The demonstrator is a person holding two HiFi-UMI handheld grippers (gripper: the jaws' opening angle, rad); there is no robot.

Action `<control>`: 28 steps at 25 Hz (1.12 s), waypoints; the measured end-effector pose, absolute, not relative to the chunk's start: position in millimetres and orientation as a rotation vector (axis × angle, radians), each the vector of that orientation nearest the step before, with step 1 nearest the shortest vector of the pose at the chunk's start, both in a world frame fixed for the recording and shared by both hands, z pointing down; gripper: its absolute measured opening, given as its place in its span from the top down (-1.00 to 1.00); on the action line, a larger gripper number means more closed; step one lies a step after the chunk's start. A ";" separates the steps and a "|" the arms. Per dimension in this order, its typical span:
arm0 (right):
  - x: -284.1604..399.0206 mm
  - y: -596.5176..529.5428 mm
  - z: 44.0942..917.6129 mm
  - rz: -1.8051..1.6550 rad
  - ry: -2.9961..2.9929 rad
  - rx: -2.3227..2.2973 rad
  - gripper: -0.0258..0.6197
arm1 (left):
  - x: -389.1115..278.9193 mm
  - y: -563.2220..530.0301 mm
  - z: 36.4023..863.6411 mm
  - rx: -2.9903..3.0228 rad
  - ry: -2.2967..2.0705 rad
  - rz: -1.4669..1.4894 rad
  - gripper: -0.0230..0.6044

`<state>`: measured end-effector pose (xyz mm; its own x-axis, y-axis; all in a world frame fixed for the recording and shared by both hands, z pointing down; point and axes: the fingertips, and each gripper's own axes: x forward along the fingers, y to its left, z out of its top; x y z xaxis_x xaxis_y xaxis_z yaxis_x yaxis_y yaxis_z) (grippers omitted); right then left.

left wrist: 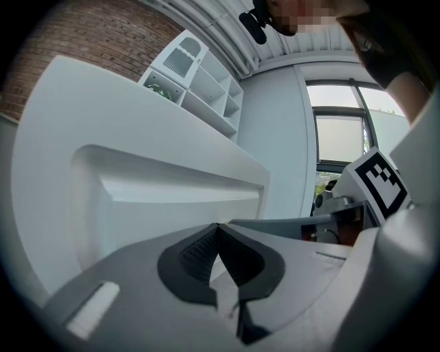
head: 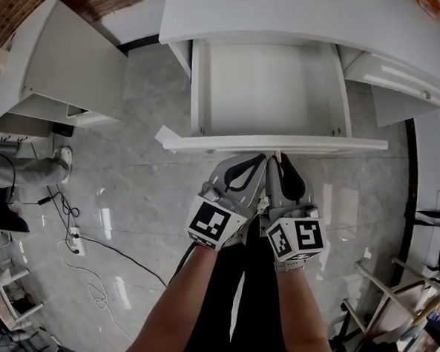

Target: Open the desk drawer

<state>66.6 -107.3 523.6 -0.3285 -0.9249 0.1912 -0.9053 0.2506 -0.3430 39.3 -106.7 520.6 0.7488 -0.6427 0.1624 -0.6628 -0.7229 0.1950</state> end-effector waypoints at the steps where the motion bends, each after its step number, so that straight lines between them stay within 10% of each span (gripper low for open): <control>1: 67.0 -103.7 523.5 -0.617 2.440 -1.792 0.70 | 39.6 -103.1 520.7 2.703 -1.026 0.118 0.98; 28: 63.9 -77.1 527.3 -0.644 2.488 -1.793 0.70 | 36.8 -73.6 523.8 2.660 -1.059 0.146 0.98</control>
